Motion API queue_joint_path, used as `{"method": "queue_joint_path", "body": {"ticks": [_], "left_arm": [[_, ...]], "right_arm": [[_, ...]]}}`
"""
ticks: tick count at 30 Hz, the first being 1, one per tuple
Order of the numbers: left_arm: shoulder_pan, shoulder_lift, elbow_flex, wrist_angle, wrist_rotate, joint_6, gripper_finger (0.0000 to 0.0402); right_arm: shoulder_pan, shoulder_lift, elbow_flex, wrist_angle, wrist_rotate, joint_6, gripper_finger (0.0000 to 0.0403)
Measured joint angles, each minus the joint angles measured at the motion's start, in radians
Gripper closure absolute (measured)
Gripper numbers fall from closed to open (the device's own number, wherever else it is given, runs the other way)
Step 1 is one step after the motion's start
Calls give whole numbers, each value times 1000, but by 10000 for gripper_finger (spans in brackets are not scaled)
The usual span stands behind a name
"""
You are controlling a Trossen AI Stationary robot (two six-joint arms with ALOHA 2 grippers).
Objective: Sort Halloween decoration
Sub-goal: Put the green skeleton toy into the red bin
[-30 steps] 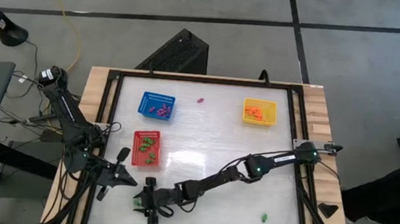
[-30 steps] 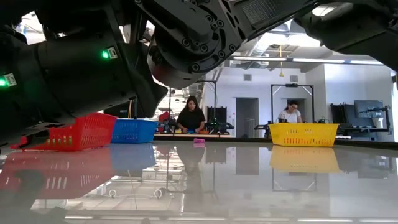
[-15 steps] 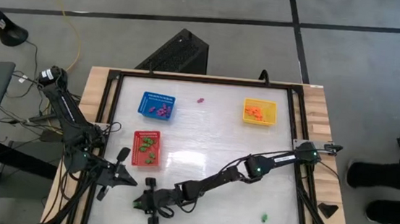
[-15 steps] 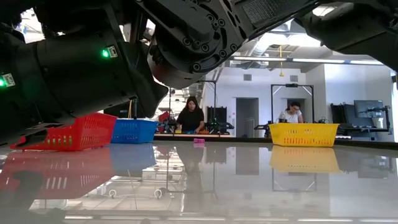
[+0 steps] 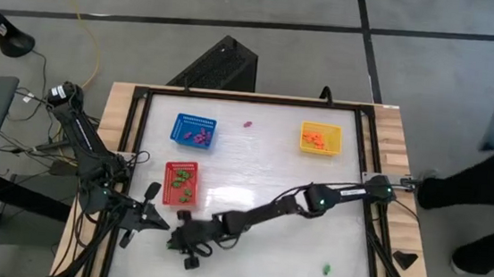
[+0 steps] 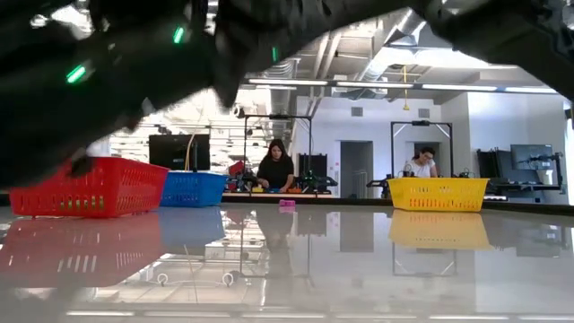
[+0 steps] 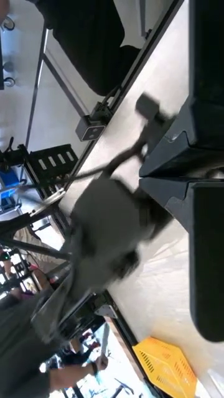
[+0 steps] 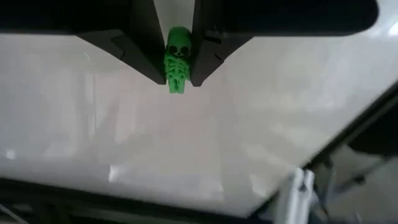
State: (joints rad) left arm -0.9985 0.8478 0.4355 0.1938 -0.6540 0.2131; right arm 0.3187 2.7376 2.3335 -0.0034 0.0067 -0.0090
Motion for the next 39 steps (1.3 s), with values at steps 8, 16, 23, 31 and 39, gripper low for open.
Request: {"method": "queue_joint_path", "body": {"ticks": [8,16,23,31,39], "left_arm": [[0,0,0,-4,-13,0,401],[0,0,0,-2,-17,0,401],[0,0,0,-3,-24,-2,401],[0,0,0,-3,-26,7,401],[0,0,0,-8,-27,11,401]], "right_arm": [[-85,-210,2,-576,-136,-49,305],[-212,-363,3,-1019,-142,-123,305],[-363,-398,3,-1261,-146,-170,305],[-426,-374,-3,-942,-343,-169,305],[-343,-268,-7,-560,-343,-141,305]]}}
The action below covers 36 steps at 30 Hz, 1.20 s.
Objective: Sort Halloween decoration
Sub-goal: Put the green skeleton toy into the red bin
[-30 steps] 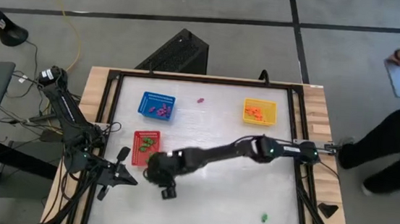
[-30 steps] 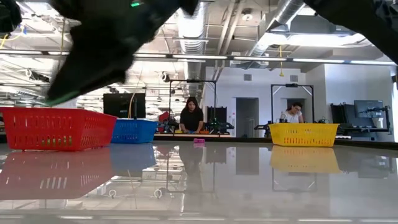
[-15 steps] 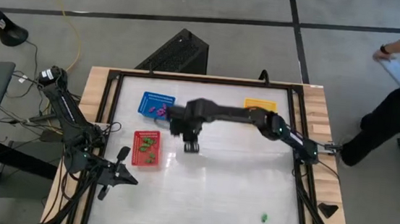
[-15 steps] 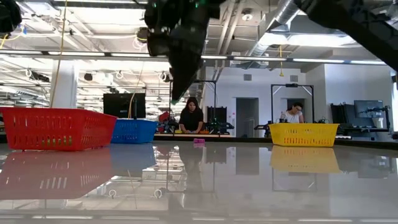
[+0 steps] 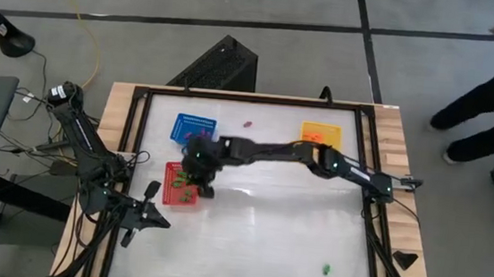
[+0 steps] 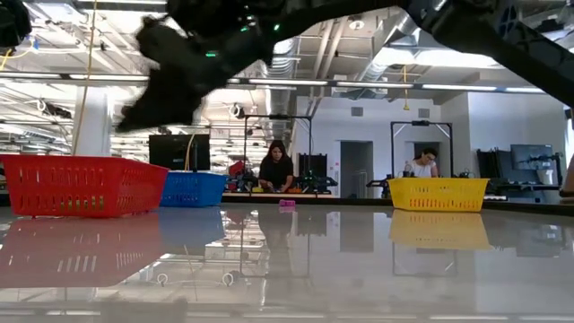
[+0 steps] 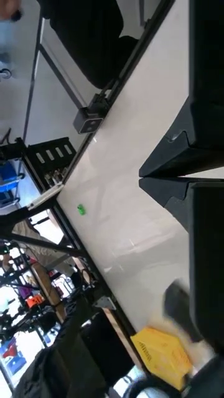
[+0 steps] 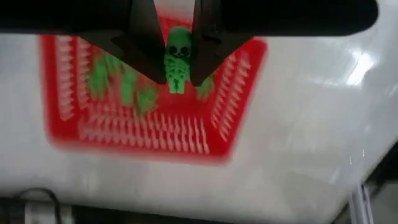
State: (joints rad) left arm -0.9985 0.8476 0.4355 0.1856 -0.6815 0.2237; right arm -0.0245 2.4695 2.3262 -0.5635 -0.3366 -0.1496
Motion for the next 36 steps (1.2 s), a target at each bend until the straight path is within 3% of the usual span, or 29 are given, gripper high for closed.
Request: {"method": "queue_joint_path", "body": {"ticks": [2,5,20,27,36], "left_arm": [[0,0,1,-2,0,0,401],[2,1,1,0,3,-1,401],[5,1,1,4,18,0,401],[5,1,1,1,19,0,401],[5,1,1,0,14,-4,401]], "right_arm": [[19,34,4,122,30,3,305],[37,64,2,171,95,16,299],[15,68,3,127,104,80,178],[16,-50,5,-157,96,181,173],[76,-158,4,-862,15,290,179]]}}
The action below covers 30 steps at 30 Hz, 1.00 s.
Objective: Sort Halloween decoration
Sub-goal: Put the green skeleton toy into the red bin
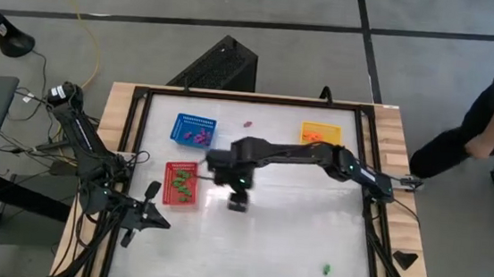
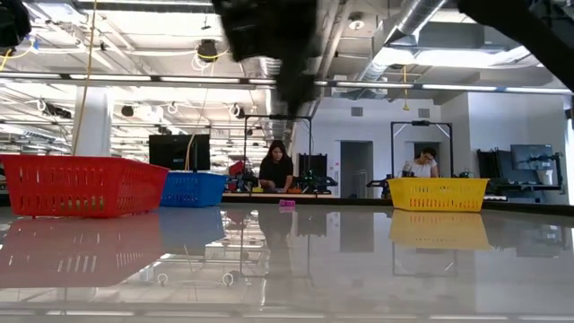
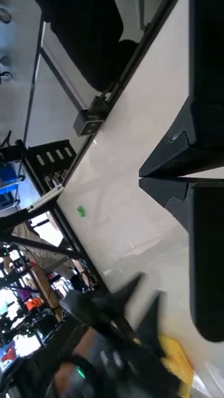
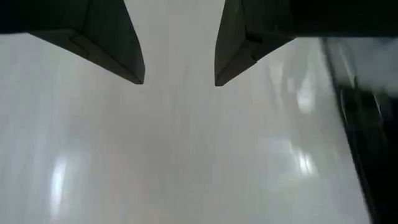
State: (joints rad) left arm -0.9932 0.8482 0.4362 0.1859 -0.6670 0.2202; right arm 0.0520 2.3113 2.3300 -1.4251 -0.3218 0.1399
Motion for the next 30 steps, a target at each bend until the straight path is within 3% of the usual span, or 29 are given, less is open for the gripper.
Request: {"method": "queue_joint_path", "body": {"ticks": [3,8,12,22,26,30], "left_arm": [[0,0,0,0,-1,-7,401],[0,0,0,0,-2,-24,402],[0,0,0,-2,0,-30,401],[1,0,-1,-7,6,-33,401],[1,0,-1,-7,6,-49,401],[1,0,-1,-12,6,-46,401]], "right_arm": [[65,1,-17,-149,22,60,179],[242,-55,-160,-148,5,102,179],[387,-147,-388,-58,46,287,179],[674,-463,-972,372,-15,1151,179],[757,-555,-1113,506,48,1568,179],[808,-599,-1190,552,26,2021,179]]}}
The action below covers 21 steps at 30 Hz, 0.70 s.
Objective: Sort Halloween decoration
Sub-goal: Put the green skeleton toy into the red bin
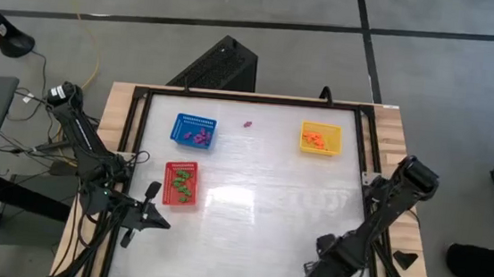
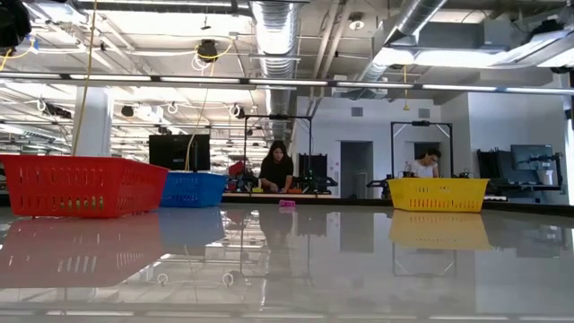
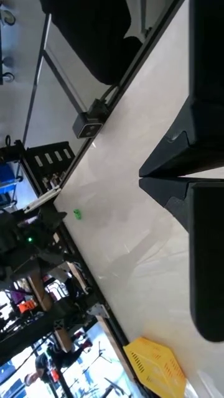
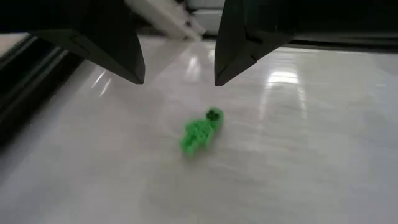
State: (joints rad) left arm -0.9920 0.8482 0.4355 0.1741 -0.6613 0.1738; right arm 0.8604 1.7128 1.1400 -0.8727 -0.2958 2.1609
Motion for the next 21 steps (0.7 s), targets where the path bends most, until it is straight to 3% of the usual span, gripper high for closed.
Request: {"method": "queue_joint_path", "body": {"ticks": [2,4,10,21], "left_arm": [[0,0,0,-3,0,0,401],[0,1,0,-6,0,-1,401],[0,2,0,-8,29,-22,401],[0,2,0,-8,28,-63,401]], "right_arm": [[12,-3,-6,16,-15,91,179],[17,-1,-6,23,-2,78,179],[5,3,-6,69,148,23,179],[26,9,-6,36,168,57,179]]}}
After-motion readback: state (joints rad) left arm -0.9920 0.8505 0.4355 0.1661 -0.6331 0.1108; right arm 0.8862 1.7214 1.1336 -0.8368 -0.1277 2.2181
